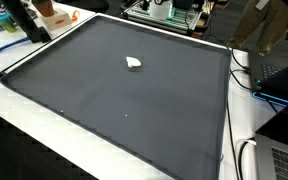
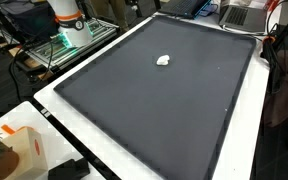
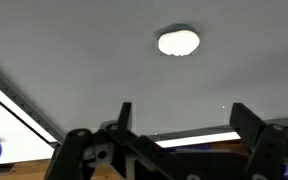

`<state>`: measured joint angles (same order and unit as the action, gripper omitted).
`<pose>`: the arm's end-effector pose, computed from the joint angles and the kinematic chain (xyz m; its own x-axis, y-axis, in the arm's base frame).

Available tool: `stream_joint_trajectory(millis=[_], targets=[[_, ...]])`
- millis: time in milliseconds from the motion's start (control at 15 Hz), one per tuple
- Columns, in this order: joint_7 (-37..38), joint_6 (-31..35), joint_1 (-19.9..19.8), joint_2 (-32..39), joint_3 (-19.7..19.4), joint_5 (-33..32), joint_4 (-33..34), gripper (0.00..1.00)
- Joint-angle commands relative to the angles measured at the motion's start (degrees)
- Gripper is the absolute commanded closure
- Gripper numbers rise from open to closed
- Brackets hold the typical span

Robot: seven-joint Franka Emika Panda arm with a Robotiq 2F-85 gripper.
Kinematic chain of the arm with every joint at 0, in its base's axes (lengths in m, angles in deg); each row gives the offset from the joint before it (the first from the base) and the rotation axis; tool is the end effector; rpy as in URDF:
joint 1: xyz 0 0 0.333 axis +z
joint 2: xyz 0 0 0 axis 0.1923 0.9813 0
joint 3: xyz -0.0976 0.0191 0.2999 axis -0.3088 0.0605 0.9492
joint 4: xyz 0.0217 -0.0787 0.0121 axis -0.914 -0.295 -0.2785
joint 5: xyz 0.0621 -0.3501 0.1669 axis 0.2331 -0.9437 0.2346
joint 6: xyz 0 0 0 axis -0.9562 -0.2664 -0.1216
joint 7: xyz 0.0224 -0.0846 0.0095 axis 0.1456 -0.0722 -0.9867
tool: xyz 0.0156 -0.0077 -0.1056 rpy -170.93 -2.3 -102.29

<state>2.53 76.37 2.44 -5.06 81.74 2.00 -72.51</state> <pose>0.4034 0.0784 0.3804 0.8762 -0.1930 0.4416 -0.2167 -0.9762 0.0032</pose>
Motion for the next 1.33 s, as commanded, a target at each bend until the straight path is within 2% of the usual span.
stream_joint_trajectory(millis=[0,133,200,400,533,600,867,933,1000,1067,1267], targets=[[4.79,7.66,-3.22,3.14,1.68,-2.11,0.02,0.0],[8.22,13.03,-7.23,5.31,4.47,-5.13,-0.04,0.0],[10.24,15.05,-10.5,5.95,6.88,-7.99,-0.05,0.0],[14.93,16.68,-18.54,7.43,13.23,-15.83,-0.06,0.0],[17.98,16.01,-21.51,7.6,16.09,-18.95,-0.03,0.0],[14.65,15.38,-18.38,7.18,13.19,-15.68,-0.03,0.0],[15.07,15.38,-18.98,7.29,13.68,-16.02,0.17,0.0],[14.29,14.91,-17.52,8.81,12.83,-14.92,0.36,0.0],[15.39,13.66,-18.96,8.03,14.38,-16.0,0.08,0.0],[14.95,13.44,-18.21,9.11,14.16,-15.57,-0.02,0.0],[16.8,12.25,-19.41,11.12,16.26,-16.9,-0.14,0.0]])
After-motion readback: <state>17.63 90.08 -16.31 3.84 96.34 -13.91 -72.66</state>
